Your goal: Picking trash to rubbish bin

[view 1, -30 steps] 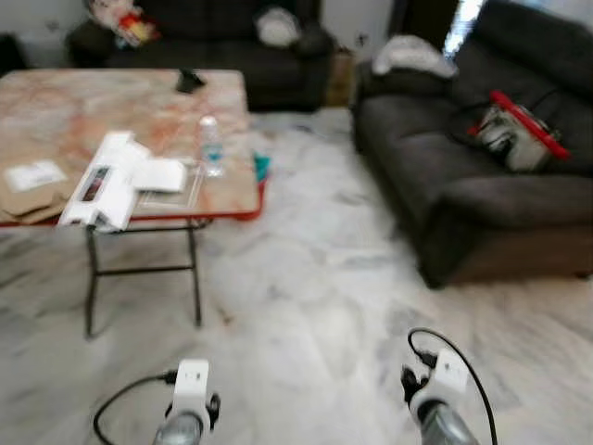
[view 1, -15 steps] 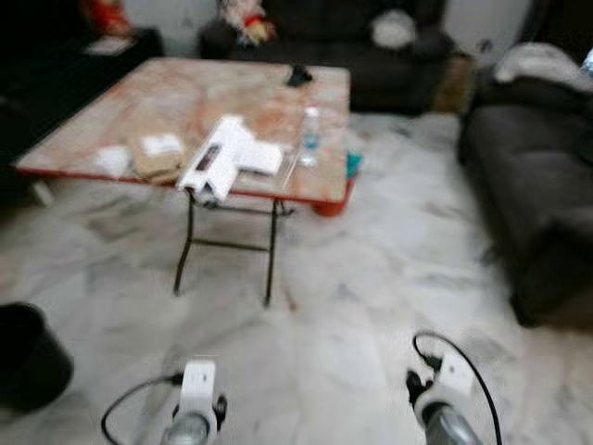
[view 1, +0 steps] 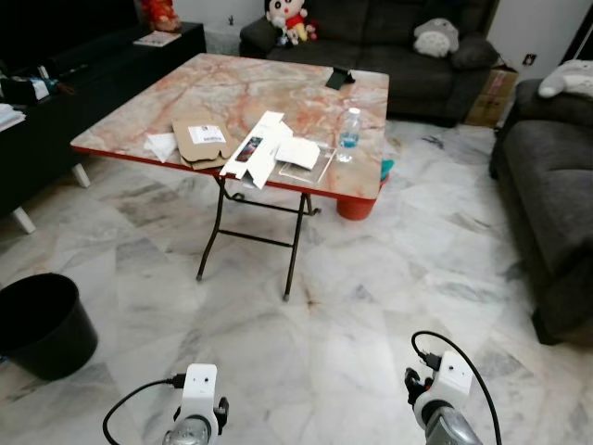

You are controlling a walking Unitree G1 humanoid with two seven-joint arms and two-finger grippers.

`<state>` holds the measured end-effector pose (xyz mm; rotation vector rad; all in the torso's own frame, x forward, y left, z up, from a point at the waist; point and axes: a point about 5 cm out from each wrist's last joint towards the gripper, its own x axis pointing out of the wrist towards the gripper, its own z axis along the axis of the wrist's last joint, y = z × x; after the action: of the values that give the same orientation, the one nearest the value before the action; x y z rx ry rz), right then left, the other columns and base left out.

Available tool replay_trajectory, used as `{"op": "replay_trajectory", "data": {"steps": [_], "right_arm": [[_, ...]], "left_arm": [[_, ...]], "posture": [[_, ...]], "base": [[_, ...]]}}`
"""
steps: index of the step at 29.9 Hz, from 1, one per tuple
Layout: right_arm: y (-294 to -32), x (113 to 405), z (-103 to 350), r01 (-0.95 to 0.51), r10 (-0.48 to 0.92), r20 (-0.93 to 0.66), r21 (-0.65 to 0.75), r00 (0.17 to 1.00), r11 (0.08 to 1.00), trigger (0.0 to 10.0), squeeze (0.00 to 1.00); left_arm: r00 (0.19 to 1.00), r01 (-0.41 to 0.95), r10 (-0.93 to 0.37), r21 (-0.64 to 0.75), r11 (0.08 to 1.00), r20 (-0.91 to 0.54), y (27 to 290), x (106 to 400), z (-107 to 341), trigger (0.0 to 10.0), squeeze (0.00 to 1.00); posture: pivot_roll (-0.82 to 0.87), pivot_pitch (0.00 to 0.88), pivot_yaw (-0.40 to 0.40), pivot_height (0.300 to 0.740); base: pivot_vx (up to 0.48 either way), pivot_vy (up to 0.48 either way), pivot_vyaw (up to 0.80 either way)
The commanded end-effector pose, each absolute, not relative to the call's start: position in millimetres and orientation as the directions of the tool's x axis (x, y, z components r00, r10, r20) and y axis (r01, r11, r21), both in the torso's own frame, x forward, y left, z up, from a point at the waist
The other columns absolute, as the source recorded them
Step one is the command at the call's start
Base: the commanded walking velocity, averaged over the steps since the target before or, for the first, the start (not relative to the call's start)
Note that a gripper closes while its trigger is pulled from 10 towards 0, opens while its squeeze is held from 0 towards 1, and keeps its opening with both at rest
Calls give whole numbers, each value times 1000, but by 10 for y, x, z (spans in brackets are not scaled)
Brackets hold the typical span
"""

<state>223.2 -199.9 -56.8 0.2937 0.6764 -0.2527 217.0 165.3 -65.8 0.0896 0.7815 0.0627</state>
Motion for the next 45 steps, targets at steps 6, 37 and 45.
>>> {"op": "replay_trajectory", "data": {"steps": [6, 37, 45], "right_arm": [[-2344, 2585, -171, 236, -191, -444, 49, 875, 970, 10000, 0], [-1536, 3498, 1042, -86, 60, 139, 188, 989, 978, 10000, 0], [-1445, 3588, 1307, -114, 73, 224, 175, 972, 978, 10000, 0]], "left_arm": [[888, 68, 60, 259, 963, -456, 1612, 2678, -231, 10000, 0], [987, 66, -81, 115, 991, 136, 1022, 3403, 960, 10000, 0], [976, 64, -93, 146, 987, 199, 1036, 3435, 1086, 10000, 0]], "posture": [[91, 0, -52, 740], [95, 0, -46, 740], [97, 0, -50, 740]], "base": [[0, 0, 0], [0, 0, 0], [153, 0, 0]]}}
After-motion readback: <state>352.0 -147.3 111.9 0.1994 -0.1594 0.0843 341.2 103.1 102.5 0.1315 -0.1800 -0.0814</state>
